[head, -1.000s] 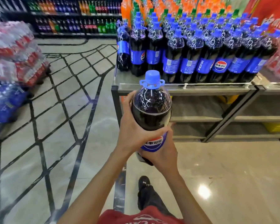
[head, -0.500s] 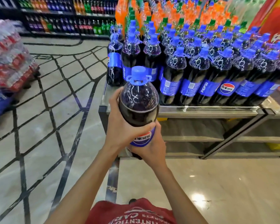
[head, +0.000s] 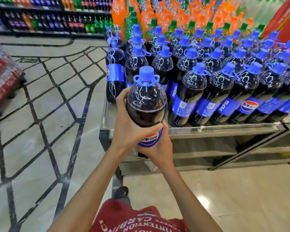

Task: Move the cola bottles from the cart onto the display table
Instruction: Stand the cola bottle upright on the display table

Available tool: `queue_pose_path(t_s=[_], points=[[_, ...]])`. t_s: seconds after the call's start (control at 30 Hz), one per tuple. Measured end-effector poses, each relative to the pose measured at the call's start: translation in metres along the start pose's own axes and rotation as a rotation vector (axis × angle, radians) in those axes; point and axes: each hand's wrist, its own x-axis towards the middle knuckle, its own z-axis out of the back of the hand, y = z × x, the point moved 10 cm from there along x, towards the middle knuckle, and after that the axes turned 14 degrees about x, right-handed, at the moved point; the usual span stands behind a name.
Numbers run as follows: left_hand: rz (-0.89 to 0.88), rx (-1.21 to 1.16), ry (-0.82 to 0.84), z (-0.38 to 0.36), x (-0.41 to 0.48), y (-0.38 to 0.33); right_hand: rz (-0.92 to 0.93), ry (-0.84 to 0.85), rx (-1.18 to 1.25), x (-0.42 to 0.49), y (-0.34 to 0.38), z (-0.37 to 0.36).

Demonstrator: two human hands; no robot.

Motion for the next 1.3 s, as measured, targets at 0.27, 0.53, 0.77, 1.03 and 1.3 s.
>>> queue_pose_path(t_s=[0.27, 0.53, 0.77, 1.03, 1.3], points=[[-0.034, 0.0, 0.118, -0.01, 0.078, 0.038, -0.033, -0.139, -0.012, 0.07, -0.006, -0.021], [-0.105, -0.064, 0.246, -0.03, 0.131, 0.065, -0.059, -0.309, 0.009, 0.117, -0.024, -0.032], [-0.118, -0.052, 0.383, -0.057, 0.144, 0.074, -0.022, -0.443, 0.055, 0.124, -0.029, -0.016], [-0.151, -0.04, 0.45, -0.086, 0.148, 0.078, 0.003, -0.574, 0.044, 0.129, -0.047, 0.006], [-0.168, -0.047, 0.485, -0.102, 0.157, 0.081, 0.018, -0.606, -0.081, 0.14, -0.055, 0.01]])
